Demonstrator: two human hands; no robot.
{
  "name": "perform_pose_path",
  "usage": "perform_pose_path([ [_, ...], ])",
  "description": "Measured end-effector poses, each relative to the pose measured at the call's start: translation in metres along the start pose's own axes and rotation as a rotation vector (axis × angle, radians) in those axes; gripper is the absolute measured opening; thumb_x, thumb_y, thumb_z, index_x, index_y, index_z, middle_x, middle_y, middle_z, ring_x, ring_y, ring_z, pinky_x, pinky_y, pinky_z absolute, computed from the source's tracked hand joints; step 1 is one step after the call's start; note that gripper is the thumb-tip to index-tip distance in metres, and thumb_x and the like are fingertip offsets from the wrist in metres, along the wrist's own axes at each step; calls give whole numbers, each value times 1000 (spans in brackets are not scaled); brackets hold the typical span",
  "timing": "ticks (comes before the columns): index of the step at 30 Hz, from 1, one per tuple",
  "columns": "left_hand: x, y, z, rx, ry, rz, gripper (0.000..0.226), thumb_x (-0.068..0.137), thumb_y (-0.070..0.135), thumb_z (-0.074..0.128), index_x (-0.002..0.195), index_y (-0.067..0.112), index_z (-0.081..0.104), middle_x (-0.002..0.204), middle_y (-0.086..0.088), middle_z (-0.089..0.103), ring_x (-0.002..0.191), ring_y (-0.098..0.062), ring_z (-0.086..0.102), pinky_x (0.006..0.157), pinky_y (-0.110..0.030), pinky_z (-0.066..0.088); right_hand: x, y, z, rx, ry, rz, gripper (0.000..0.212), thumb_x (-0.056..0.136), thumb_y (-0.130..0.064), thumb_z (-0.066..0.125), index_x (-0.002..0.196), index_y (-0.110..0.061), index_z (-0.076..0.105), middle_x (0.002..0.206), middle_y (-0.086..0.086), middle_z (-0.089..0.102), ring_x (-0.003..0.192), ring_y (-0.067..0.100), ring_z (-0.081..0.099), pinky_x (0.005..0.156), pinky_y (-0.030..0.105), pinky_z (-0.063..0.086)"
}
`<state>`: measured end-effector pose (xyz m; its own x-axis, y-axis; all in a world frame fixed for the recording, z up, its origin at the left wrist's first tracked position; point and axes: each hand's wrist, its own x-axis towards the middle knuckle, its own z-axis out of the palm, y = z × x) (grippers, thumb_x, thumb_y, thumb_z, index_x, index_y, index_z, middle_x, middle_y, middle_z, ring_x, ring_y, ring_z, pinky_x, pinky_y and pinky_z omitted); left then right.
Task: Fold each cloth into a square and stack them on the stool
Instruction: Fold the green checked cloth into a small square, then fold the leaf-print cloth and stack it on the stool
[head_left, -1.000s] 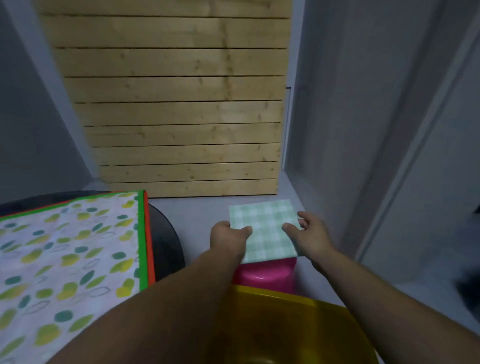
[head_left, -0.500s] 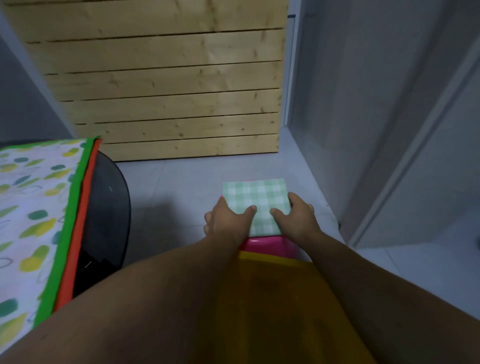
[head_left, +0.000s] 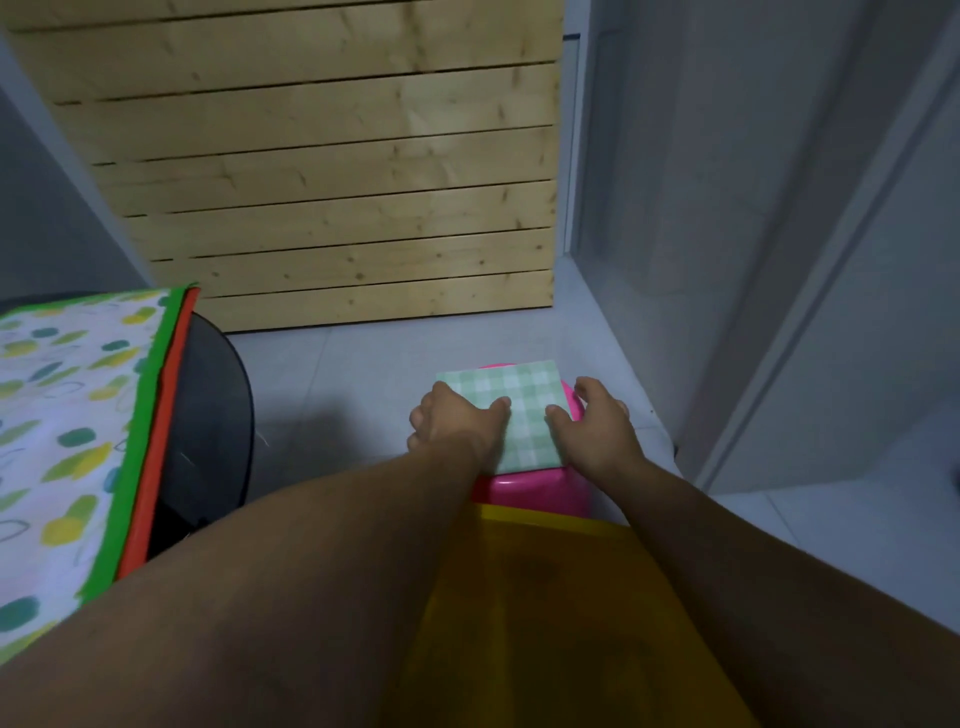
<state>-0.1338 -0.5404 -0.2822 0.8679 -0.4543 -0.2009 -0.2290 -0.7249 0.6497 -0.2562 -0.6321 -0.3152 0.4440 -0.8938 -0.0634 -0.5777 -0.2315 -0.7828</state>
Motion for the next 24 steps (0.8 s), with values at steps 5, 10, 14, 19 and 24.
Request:
perform_pose_path([
  [5, -22, 40, -37, -83, -34, 42, 75, 89, 53, 65, 141, 4, 39, 144, -14, 46, 137, -34, 37, 109, -44, 36, -16, -28, -27, 30, 24, -70, 53, 94, -34, 59, 140, -12, 44, 141, 8, 54, 130, 27, 49, 105, 40, 41],
  [10, -63, 52, -106, -356, -67, 91, 77, 93, 49, 61, 148, 4, 33, 148, -15, 45, 134, -35, 45, 107, -38, 40, -63, -92, -52, 125, 22, -190, 48, 95, -30, 60, 138, -14, 47, 136, 4, 58, 121, 20, 56, 100, 32, 43],
  [14, -106, 42, -175, -574, -107, 160, 72, 92, 51, 60, 147, 11, 37, 141, -10, 52, 127, -30, 51, 105, -34, 41, -119, -154, -63, 193, -17, -276, 38, 97, -31, 55, 132, -15, 53, 125, 2, 62, 103, 14, 58, 86, 26, 40],
  [19, -153, -18, -279, -748, -116, 221, 62, 88, 45, 69, 133, 7, 52, 108, -7, 66, 102, -23, 69, 91, -41, 56, -203, -231, -58, 184, -96, -432, 30, 97, -31, 55, 126, -21, 58, 113, -4, 64, 101, 11, 60, 76, 21, 45],
  [24, -201, -113, -383, -606, -67, 281, 38, 94, 32, 67, 122, 8, 59, 106, -13, 70, 99, -24, 72, 91, -42, 55, -288, -293, -31, 72, -354, -609, 7, 92, -29, 62, 90, -27, 68, 86, -12, 70, 82, 3, 64, 78, 25, 50],
])
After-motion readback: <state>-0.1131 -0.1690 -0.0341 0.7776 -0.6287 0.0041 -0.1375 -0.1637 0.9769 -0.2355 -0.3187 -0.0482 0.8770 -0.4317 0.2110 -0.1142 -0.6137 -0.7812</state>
